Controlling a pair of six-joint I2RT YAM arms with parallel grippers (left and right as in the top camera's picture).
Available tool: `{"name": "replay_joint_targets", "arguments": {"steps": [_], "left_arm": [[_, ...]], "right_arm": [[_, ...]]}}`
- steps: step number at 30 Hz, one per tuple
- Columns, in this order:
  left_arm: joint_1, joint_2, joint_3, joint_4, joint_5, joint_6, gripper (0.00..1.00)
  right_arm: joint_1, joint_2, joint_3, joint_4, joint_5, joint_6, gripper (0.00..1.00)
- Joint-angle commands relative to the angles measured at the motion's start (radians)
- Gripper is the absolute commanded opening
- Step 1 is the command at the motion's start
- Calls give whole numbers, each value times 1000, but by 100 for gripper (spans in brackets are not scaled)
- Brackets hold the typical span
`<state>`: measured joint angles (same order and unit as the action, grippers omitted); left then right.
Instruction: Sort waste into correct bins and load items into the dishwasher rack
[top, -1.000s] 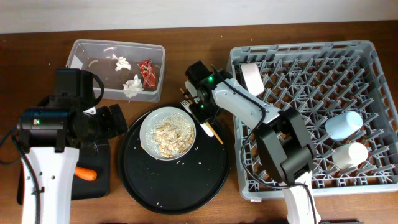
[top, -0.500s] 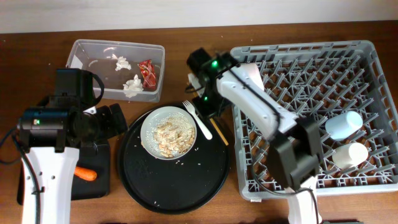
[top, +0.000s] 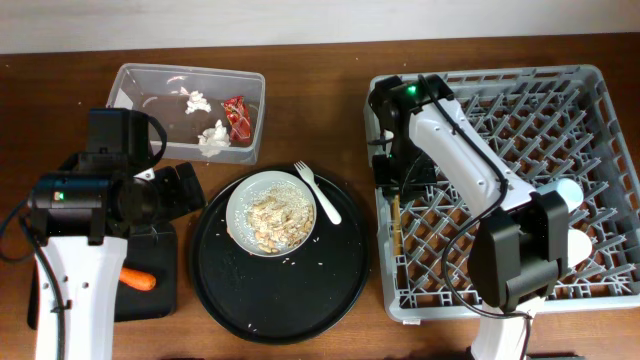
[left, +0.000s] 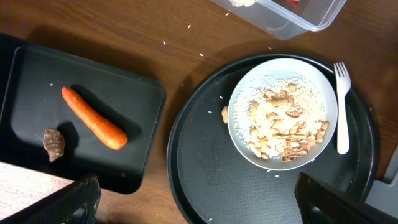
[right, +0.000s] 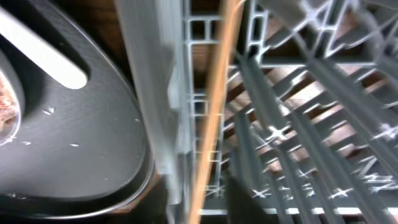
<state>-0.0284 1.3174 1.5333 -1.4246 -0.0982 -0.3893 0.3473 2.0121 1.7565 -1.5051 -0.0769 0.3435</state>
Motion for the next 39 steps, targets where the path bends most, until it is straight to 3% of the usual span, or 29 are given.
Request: {"name": "replay_joint_targets", "arguments": {"steps": [1,7,9,12,13,20,24,25,27,33,39], "left_arm": [[5,-6,6,2,-5,1,99],[5,-6,6,17,-5,1,99],[5,-6,6,16,-5,1,100],[5,-6,6,0,-5,1,99],[5,-6,6,-1,-6,1,99],[5,-6,6,-1,-42,1,99],[5,-6,6,-1,-42,1,99],[5,-6,6,-2,-42,1,100],[5,-6,6,-2,-41,1,99],[5,-6,6,-2,-41,1,100],[5,-6,6,-1,-41,1,99]], "right_arm": [[13,-29,51,-1,48,-29,42],[210,-23,85,146,6,-72,43],[249,25,30,279,11,-73,35],[253,93,-6,352,5,-98,37],[259,127,-6,369,-5,-166,43],[261,236,-18,395,-29,-211,39],[261,241,-19,429,-47,-217,45],[261,242,-29,454,-47,-216,43],[261,241,-42,468,-46,-217,20],[259,151,80,287,-43,-214,14],[217,-32,328,29,-8,-135,14]]}}
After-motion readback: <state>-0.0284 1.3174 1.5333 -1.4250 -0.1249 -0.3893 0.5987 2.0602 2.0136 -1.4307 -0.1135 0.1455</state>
